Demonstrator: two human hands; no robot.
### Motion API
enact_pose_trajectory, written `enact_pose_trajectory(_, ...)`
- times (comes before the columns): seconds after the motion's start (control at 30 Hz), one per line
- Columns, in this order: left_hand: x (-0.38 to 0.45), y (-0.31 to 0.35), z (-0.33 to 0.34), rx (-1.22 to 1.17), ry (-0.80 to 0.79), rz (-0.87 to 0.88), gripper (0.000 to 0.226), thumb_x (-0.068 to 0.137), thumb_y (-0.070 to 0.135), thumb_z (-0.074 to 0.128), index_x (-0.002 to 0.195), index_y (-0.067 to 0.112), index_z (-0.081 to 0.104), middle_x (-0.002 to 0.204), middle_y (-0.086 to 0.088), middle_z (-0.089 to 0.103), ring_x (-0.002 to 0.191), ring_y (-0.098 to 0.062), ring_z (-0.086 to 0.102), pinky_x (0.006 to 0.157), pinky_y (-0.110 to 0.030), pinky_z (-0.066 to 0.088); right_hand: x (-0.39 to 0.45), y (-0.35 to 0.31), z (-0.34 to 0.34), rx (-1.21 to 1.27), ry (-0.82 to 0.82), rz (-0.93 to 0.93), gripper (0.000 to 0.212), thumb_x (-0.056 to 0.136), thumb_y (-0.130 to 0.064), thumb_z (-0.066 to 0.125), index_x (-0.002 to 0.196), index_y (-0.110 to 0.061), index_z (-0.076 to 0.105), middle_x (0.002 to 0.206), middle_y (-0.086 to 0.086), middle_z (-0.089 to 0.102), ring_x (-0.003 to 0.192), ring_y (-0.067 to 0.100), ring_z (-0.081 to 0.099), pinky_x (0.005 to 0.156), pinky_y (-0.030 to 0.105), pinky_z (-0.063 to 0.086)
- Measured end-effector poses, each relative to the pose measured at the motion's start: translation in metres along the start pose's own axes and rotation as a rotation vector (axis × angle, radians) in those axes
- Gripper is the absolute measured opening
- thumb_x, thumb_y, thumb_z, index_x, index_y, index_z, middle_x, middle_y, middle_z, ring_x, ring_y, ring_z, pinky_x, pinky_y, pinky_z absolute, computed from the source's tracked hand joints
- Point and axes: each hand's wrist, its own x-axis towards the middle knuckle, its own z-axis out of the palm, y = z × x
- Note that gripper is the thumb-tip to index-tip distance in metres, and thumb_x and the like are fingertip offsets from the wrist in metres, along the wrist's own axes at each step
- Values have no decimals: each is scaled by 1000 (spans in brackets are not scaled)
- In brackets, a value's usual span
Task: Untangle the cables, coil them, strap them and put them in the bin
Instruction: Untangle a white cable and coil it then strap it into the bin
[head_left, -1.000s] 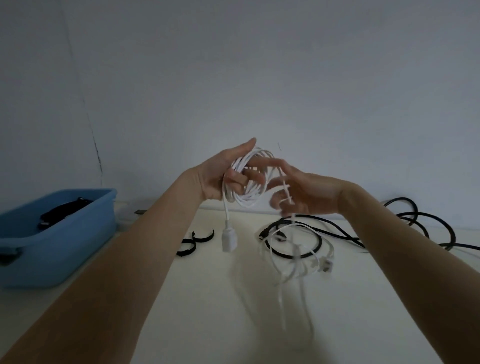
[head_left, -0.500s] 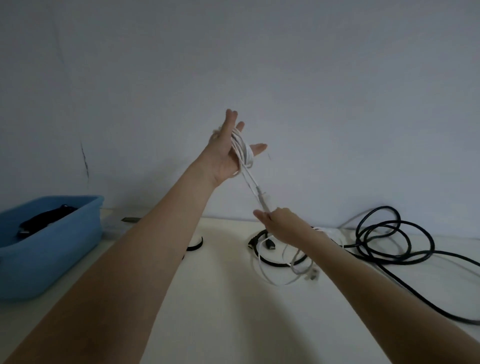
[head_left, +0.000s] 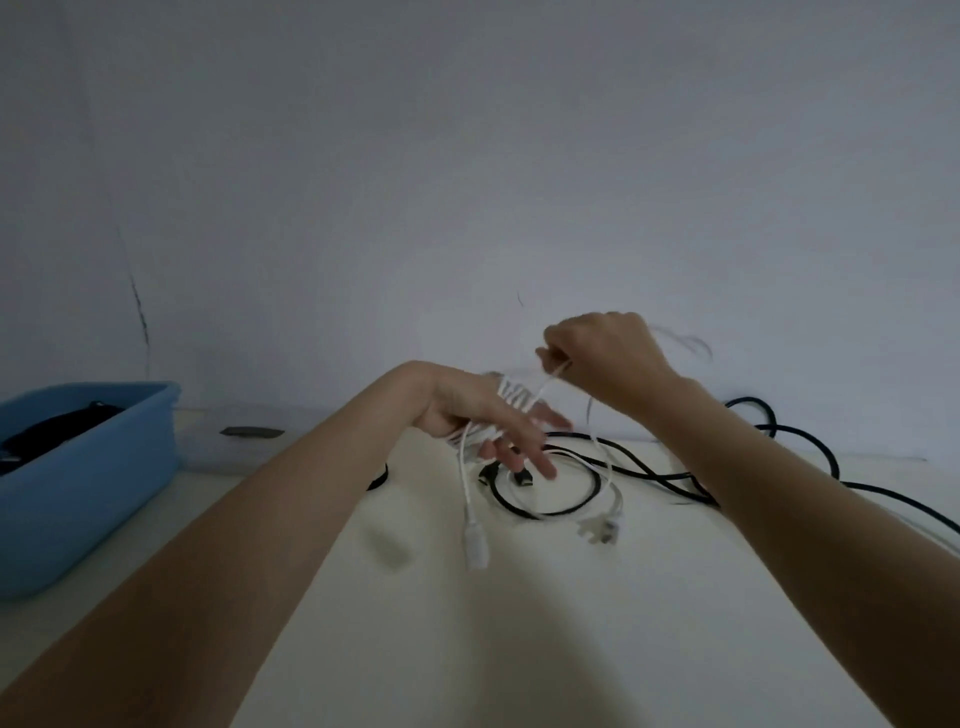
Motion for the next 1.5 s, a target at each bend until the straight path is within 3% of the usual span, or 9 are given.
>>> enact_pose_trajectory(0.2, -23, 12, 3, -270, -274, 272, 41, 82, 3, 59, 120, 19, 59, 98, -10, 72, 39, -1, 53, 35, -9, 39, 4, 13, 7, 148, 37, 275, 33, 93, -33, 51, 66, -17, 45, 68, -2, 50, 68, 23, 51, 62, 29, 32)
enact_pose_trajectory(0.33, -26, 33, -3, -576, -384, 726, 57, 82, 10, 66, 136, 17, 47, 126, -14, 60, 87, -26, 71, 62, -21, 58, 6, -1, 30, 684, -197, 391, 20, 92, -19, 55, 79, -9, 67, 49, -9, 55, 49, 11, 61, 55, 20, 49)
enact_pose_trajectory(0.6, -18, 61, -23, -1165, 359, 933, 71, 71, 4, 78, 133, 21, 46, 145, -9, 35, 120, -46, 50, 93, -52, 49, -12, -17, 37, 1362, -361, 515, 38, 95, -31, 51, 65, -8, 50, 43, -3, 31, 36, 10, 28, 44, 24, 40)
enact_pose_trajectory(0.77, -11, 54, -30, -1114, 723, 846, 57, 99, 17, 46, 149, 28, 21, 159, -1, 13, 141, -31, 23, 108, -48, 32, -14, -21, 36, 923, -513, 353, 42, 97, -30, 47, 60, -11, 51, 45, -1, 42, 32, 12, 38, 39, 19, 38)
enact_pose_trajectory(0.9, 1, 23, -45, -459, 852, 519, 68, 96, 36, 46, 151, 33, 4, 159, 5, 7, 145, -20, 16, 107, -35, 35, -15, -22, 35, 649, -454, 198, 42, 96, -31, 47, 56, -19, 50, 54, -3, 52, 49, 11, 47, 54, 20, 37)
enact_pose_trajectory(1.07, 8, -24, -35, -196, 403, 87, 86, 84, 50, 50, 152, 29, 1, 159, 1, 3, 135, -22, 38, 101, -31, 44, 5, -6, 12, 473, -350, 143, 46, 85, -42, 63, 49, -20, 44, 48, -6, 45, 47, 8, 41, 54, 26, 32)
enact_pose_trajectory(1.17, 3, -32, -19, -115, 237, -25, 74, 85, 51, 49, 146, 15, 28, 133, -8, 55, 79, -14, 69, 62, -19, 55, 8, 1, -1, 588, -364, 181, 56, 80, -42, 69, 45, -16, 34, 45, -3, 32, 42, 7, 28, 54, 26, 26)
enact_pose_trajectory(1.33, -2, -34, -9, -95, -156, 21, 85, 55, 68, 72, 126, 25, 52, 90, -3, 73, 46, -3, 52, 45, -13, 44, 5, 22, -12, 976, -204, 501, 52, 86, -36, 63, 45, -12, 42, 41, -1, 36, 35, 8, 26, 63, 24, 37)
enact_pose_trajectory(1.5, 1, -16, 8, -122, -304, 122, 25, 88, 23, 60, 113, 22, 64, 69, -2, 72, 29, -1, 42, 36, -9, 35, 8, 57, -4, 576, 143, 824, 42, 88, -36, 57, 63, -3, 61, 52, 7, 51, 47, 20, 44, 51, 26, 30)
